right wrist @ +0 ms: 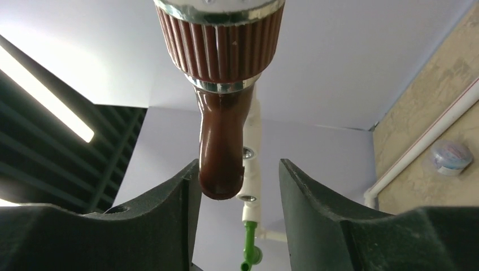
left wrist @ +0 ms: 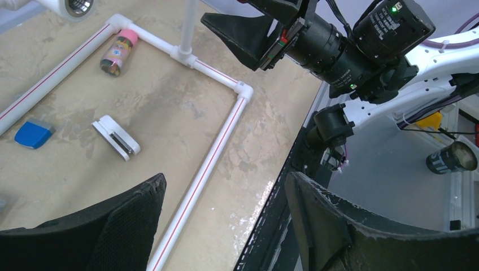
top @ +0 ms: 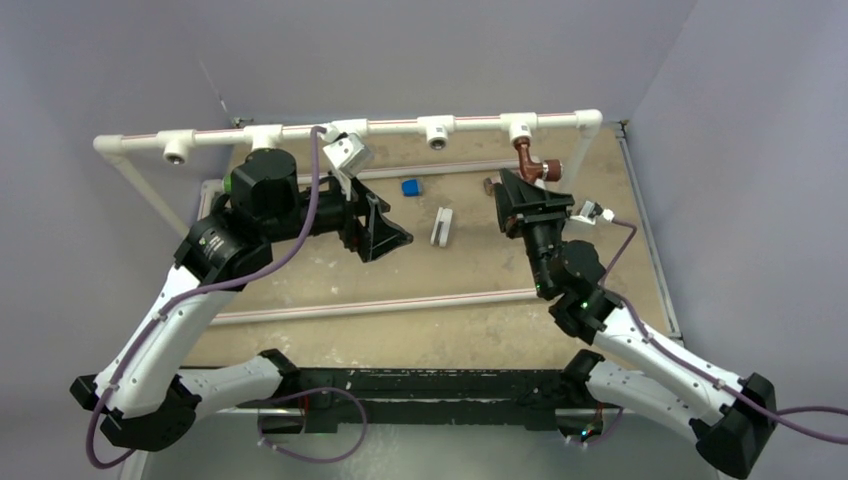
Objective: Install the water faucets
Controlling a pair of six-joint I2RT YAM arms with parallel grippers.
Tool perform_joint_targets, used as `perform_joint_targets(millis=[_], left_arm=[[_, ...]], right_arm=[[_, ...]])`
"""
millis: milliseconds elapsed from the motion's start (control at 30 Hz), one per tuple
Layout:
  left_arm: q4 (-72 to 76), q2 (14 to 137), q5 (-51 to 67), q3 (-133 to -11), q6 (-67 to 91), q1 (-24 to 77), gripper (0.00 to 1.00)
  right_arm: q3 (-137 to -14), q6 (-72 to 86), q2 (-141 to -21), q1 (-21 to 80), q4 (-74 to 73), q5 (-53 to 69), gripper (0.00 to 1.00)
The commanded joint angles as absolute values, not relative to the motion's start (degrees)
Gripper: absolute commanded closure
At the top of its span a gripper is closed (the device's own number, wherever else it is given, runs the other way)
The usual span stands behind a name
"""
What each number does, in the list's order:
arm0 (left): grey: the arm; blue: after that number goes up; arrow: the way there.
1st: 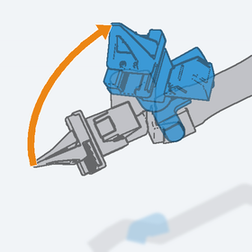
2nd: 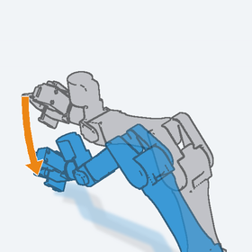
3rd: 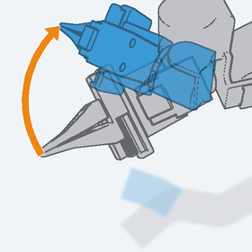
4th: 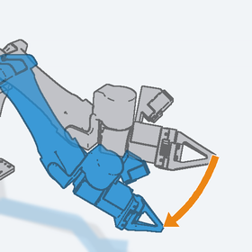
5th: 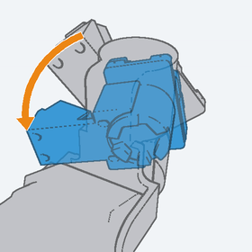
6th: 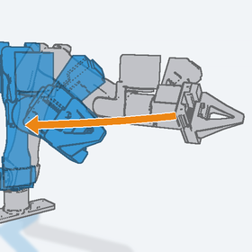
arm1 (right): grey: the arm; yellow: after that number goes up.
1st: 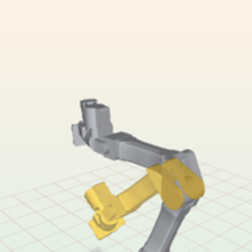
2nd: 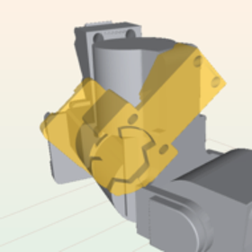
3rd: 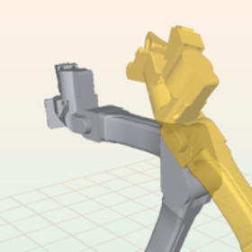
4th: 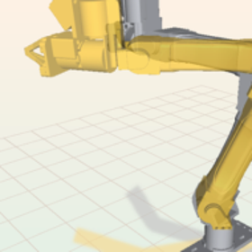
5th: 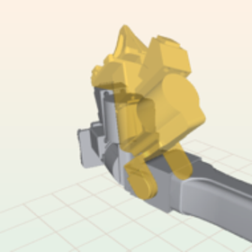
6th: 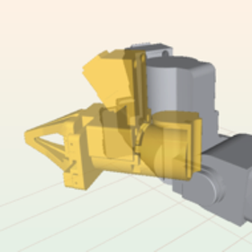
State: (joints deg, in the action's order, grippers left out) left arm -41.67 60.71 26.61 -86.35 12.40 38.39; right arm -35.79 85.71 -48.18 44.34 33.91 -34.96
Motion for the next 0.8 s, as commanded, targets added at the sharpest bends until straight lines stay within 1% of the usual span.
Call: perform_joint_targets(millis=[0, 67, 167, 400, 533, 667, 767], left_arm=[[-40.90, 61.14, 26.72, -87.04, 11.84, 38.68, 0.23], [-41.04, 61.34, 26.80, -87.18, 11.80, 38.67, 0.23], [-41.03, 61.48, 26.83, -87.34, 11.78, 38.67, 0.23], [-41.31, 61.35, 26.55, -87.51, 11.52, 38.67, 0.23], [-41.14, 61.14, 26.74, -87.39, 11.44, 38.67, 0.23], [-40.91, 61.07, 26.93, -87.12, 11.43, 38.67, 0.23], [-40.83, 60.95, 27.15, -86.97, 11.43, 38.67, 0.23]], right_arm=[[-35.74, 85.38, -45.20, 44.43, 30.54, -36.35, 0.44], [-36.41, 82.91, -44.49, 44.41, 27.06, -37.23, 0.39], [-36.80, 78.44, -43.25, 44.40, 22.26, -37.99, 0.34], [-39.99, 58.35, -39.18, 44.41, 11.79, -37.53, 0.26], [-41.54, 44.09, -35.95, 44.39, 8.29, -35.86, 0.24], [-44.66, 21.55, -34.58, 44.39, 5.88, -32.03, 0.22], [-47.04, 5.70, -35.74, 44.39, 1.61, -31.44, 0.16]])
